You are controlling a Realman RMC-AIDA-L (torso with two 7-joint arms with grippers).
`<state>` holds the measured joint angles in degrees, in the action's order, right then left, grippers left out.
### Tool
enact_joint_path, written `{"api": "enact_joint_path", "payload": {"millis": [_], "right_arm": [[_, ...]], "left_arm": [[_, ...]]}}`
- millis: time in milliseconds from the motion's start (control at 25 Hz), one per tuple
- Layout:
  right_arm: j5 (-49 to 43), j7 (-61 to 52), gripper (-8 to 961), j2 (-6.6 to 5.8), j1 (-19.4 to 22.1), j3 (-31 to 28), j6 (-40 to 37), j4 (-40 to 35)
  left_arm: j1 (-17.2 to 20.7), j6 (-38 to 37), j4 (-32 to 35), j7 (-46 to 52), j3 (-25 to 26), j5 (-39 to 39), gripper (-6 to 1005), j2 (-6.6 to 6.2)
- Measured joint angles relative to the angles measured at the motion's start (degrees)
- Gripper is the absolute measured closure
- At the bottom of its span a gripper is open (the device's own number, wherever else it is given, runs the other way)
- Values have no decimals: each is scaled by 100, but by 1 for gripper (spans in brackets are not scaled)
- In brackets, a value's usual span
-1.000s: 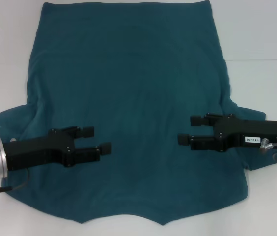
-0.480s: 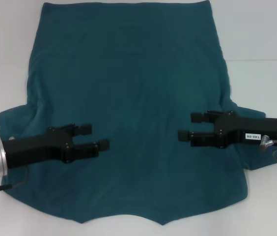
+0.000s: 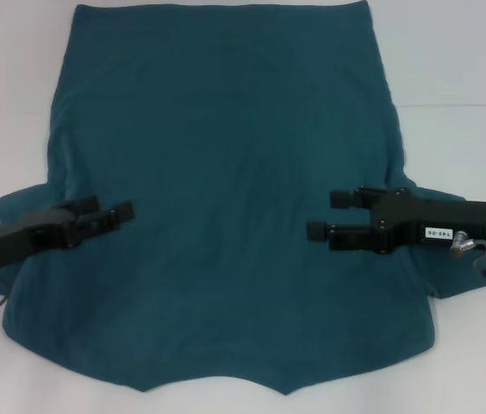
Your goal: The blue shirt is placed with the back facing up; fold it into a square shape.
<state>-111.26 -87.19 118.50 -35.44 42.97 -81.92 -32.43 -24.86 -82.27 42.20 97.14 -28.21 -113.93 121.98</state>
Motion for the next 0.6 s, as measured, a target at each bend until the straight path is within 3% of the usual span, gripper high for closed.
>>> {"api": "enact_joint_path", "payload": {"millis": [600], "right_arm": [[41, -12, 52, 47, -33, 0, -29, -4]], "left_arm": [[364, 858, 347, 673, 471, -252, 139, 3]]}}
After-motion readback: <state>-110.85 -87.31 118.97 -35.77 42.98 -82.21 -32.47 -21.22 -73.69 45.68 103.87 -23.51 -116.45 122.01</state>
